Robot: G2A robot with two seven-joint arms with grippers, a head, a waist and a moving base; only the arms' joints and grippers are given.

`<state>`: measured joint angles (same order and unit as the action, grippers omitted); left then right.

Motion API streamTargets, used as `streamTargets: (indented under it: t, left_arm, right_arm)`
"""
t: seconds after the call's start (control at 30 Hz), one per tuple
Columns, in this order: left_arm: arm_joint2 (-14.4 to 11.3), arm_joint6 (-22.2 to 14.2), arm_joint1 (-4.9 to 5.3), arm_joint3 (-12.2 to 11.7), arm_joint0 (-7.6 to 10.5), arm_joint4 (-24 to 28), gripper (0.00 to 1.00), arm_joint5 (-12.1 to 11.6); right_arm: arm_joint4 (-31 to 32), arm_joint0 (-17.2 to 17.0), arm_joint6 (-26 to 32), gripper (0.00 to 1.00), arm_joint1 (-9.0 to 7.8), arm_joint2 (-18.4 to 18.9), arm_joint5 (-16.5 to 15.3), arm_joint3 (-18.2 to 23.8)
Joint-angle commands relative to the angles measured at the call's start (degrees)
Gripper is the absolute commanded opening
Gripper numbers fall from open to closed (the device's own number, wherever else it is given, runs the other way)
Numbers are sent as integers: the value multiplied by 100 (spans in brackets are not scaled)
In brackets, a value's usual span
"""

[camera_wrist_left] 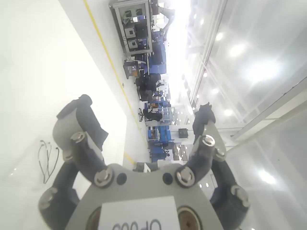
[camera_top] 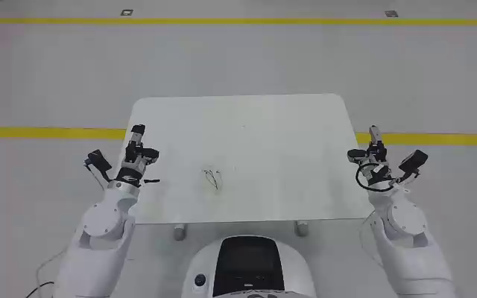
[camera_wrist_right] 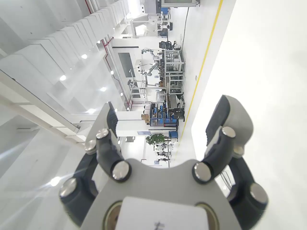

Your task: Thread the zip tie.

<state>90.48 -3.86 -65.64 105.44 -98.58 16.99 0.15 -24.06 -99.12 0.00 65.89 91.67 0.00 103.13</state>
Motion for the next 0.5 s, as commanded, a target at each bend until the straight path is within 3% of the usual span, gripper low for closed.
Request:
streamTargets:
  t: [0.0, 0.13, 0.17, 0.23, 0.47]
  left_arm:
    - [-9, -33, 5, 19, 13, -93, 100, 6]
    - [-169, -639, 61, 217, 88, -931, 100, 330]
    - [-251, -1081, 106, 234, 82, -1443, 100, 673]
    - [-309, -1413, 138, 323, 143, -1790, 100, 862]
    - [-315, -1390, 141, 316, 153, -1887, 100, 886]
  right_arm:
    - [0, 0, 0, 100, 0, 0, 0, 0]
    - [0, 0, 0, 100, 0, 0, 0, 0]
    - [0, 0, 0, 100, 0, 0, 0, 0]
    - [0, 0, 0, 100, 0, 0, 0, 0]
    - [0, 0, 0, 100, 0, 0, 0, 0]
